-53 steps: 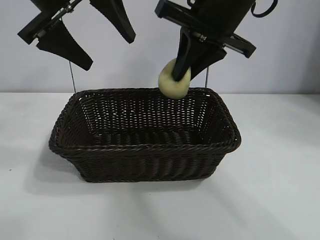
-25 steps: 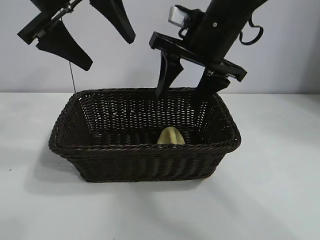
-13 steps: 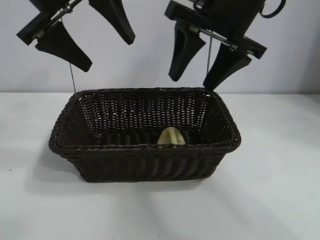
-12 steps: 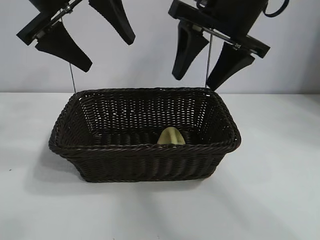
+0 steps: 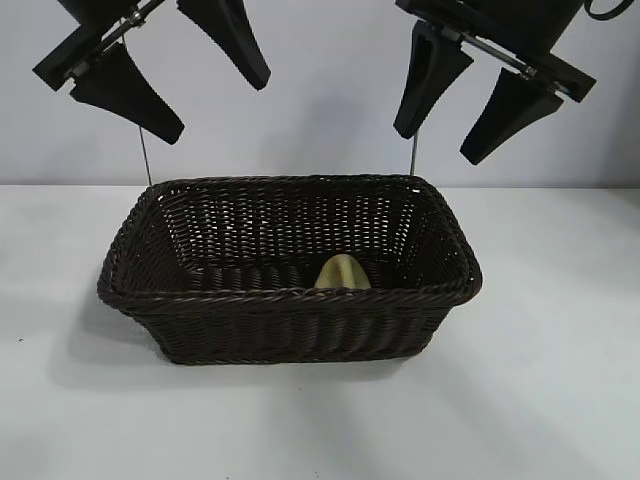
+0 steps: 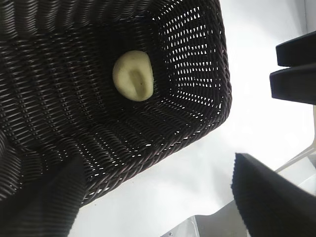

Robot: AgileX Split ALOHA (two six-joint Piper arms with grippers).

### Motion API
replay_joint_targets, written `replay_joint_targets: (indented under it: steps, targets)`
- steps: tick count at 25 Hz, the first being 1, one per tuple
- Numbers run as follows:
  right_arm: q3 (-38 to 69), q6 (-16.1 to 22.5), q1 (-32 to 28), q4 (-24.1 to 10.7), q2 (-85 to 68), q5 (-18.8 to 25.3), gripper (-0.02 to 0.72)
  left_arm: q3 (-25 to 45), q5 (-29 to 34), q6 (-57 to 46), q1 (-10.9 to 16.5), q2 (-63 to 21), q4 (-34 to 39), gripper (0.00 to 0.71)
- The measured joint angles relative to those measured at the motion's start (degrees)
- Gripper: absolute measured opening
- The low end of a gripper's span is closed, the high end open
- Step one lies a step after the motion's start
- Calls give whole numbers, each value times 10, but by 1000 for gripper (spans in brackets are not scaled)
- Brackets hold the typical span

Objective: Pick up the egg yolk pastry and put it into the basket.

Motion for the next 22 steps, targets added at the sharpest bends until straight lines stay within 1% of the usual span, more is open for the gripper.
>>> replay_joint_targets:
  steps: [7, 22]
  targets:
    - [0, 0, 0, -6, 0, 1, 495, 0, 3, 0, 0, 0, 0, 591]
    - [0, 0, 0, -6, 0, 2, 495, 0, 4, 0, 0, 0, 0, 591]
